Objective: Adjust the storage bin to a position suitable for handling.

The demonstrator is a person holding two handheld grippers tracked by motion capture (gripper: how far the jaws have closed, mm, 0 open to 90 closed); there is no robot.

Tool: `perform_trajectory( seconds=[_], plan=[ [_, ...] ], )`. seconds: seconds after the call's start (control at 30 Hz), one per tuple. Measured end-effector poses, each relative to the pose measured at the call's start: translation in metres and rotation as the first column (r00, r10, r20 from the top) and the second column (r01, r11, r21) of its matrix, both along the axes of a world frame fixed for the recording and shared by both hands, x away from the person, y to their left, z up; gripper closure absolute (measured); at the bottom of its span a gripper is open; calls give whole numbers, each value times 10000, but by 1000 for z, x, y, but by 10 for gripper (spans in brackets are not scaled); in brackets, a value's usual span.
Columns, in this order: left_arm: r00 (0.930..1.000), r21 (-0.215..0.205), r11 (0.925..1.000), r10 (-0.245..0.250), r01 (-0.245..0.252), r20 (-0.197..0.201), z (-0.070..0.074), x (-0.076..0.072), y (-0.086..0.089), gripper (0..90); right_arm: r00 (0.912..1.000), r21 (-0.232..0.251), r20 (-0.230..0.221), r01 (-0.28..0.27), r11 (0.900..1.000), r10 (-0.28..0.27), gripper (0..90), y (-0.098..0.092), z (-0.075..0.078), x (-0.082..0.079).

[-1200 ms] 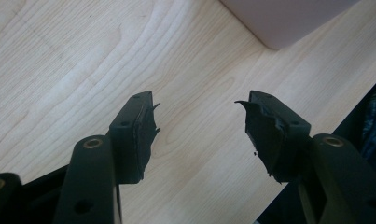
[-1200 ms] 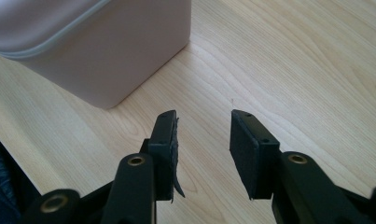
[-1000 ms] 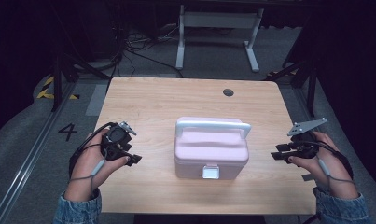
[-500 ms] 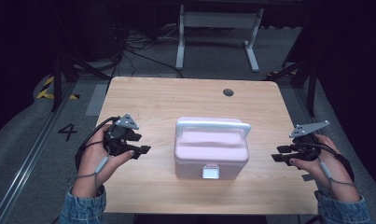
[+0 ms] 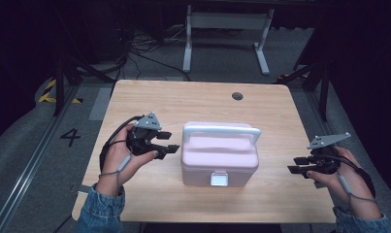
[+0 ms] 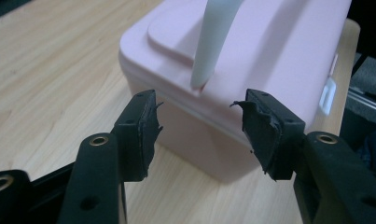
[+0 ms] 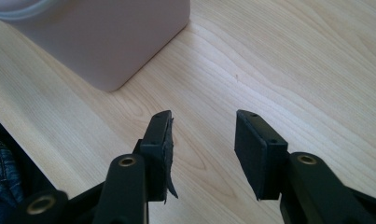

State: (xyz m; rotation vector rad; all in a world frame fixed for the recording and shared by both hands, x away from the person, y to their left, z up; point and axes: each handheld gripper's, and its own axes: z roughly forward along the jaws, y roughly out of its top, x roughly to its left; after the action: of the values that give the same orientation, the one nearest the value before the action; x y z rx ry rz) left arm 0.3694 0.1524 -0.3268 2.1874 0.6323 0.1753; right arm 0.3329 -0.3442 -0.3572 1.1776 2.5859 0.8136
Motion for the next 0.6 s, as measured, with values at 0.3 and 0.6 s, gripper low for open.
perform_trajectory(
  seconds=[0.3, 0.6],
  plan=[
    [9986, -1136, 9930, -272, 322, 445, -4, 8, -19, 449, 9998, 40, -60, 192, 9998, -192, 582, -7, -3, -8],
    [9956, -1953, 9805, -25, 208, 936, -15, 15, -36, 442, 9995, 101, -87, 304, 9995, -303, 581, -8, -5, -12]
  ],
)
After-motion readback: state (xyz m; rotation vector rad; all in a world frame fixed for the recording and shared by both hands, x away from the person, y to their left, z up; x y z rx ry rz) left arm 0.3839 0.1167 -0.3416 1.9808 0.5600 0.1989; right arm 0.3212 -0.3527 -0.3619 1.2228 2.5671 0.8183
